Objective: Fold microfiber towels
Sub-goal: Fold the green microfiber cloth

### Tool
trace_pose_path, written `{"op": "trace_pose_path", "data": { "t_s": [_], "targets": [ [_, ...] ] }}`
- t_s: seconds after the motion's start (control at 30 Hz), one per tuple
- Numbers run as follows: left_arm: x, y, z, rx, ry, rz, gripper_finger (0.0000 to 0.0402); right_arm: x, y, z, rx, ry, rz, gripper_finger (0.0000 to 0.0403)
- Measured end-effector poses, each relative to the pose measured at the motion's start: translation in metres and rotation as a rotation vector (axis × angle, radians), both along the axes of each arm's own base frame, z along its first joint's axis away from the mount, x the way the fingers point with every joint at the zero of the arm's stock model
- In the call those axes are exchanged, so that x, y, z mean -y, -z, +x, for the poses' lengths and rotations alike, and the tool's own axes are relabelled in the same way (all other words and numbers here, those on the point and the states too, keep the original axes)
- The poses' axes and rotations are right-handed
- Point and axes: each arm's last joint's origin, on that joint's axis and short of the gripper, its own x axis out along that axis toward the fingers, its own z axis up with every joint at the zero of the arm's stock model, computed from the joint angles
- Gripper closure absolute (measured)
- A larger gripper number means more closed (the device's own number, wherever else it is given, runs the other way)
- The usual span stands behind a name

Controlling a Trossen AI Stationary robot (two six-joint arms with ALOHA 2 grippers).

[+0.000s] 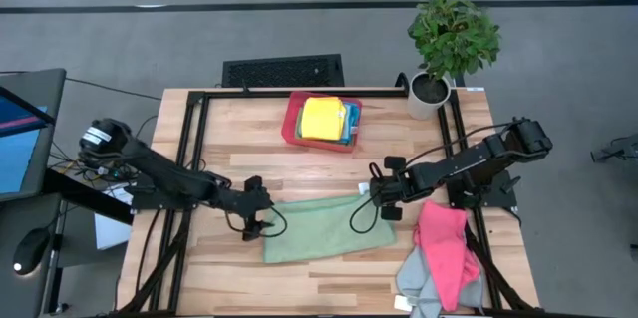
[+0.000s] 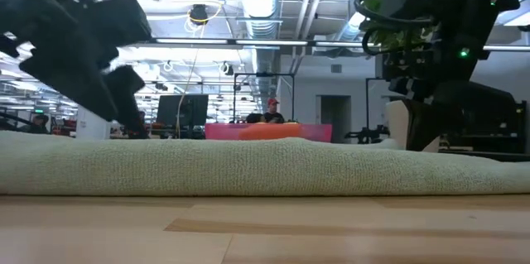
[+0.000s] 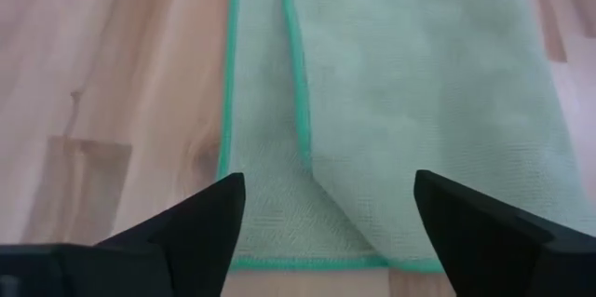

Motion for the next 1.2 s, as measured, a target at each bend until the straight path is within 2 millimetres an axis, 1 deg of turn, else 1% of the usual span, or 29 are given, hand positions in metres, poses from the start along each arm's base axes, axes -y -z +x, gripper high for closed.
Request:
{"op": "trace_pose_path", "data": {
  "t_s": [0.1,0.27,0.43,0.53,0.73,0.87,0.97,1.03,1.2],
  "targets": [
    [-0.003,0.003,0.005,0.004,0.036,0.002,0.0088,0.0,0.0,0.0,0.002,-0.001,0.0,0.0393],
    [-0.015,0.004,0.01,0.006,0.043,0.014,0.0088,0.0,0.0,0.0,0.003,-0.001,0.001,0.0381],
    [-0.017,0.008,0.017,0.03,0.101,-0.011,0.0096,0.0,0.0,0.001,0.006,-0.001,0.002,0.0389],
    [-0.015,0.017,0.022,0.016,0.115,-0.011,0.0103,0.0,0.0,0.001,0.006,-0.001,0.002,0.0392],
    [-0.016,0.033,0.035,-0.05,0.11,0.004,0.0106,0.0,0.0,0.001,0.006,-0.002,0.003,0.0379],
    [-0.014,0.032,0.046,-0.051,0.16,-0.043,0.0106,0.0,0.0,0.001,0.005,-0.002,0.003,0.0387],
    [-0.011,0.029,0.048,-0.059,0.194,-0.08,0.0106,0.0,0.0,0.001,0.005,-0.002,0.003,0.0394],
    [-0.011,0.026,0.047,-0.077,0.185,-0.091,0.0108,0.0,0.0,0.001,0.005,-0.002,0.003,0.0392],
    [-0.013,0.027,0.044,-0.154,0.124,-0.093,0.0111,0.0,0.0,0.001,0.01,-0.002,0.004,0.0376]
  ]
}}
